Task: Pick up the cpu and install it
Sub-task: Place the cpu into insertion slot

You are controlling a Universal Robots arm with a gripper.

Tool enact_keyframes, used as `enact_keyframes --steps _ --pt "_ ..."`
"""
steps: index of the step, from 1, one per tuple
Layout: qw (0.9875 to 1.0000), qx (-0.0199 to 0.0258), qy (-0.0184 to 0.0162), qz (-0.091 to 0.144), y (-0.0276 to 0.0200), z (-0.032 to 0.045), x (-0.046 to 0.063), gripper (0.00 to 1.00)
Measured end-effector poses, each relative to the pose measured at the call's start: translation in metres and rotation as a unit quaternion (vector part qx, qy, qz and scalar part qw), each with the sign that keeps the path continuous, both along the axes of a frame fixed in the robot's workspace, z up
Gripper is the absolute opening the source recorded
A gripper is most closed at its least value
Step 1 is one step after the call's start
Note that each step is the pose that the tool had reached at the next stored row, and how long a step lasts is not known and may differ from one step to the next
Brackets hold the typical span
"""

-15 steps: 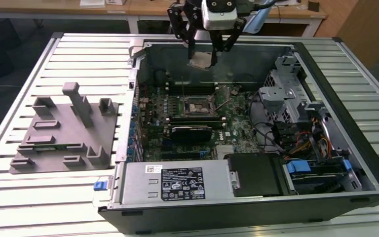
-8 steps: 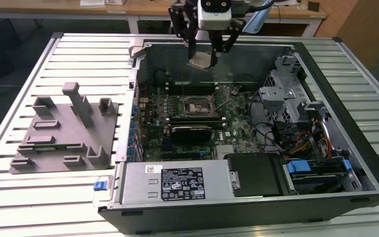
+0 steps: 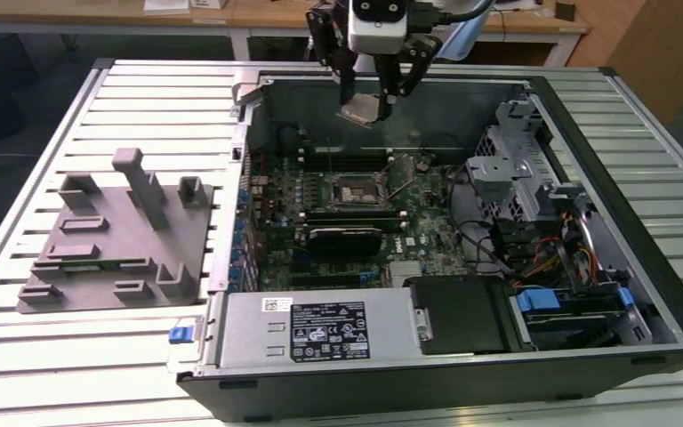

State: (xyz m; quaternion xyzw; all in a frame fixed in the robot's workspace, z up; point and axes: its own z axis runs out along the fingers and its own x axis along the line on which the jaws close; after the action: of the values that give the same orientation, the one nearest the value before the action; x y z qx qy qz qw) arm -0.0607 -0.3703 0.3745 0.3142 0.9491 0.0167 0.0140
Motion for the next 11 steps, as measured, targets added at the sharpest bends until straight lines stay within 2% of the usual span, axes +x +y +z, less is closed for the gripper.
enact_keyframes --steps 6,11 --pt "0.9994 -0.0003 0.0000 -0.035 0.0009 -0.0005 0.0000 0.53" --pt "0.9974 -0.0003 0.0000 -0.073 0.0012 -0.0010 0.0000 0.53"
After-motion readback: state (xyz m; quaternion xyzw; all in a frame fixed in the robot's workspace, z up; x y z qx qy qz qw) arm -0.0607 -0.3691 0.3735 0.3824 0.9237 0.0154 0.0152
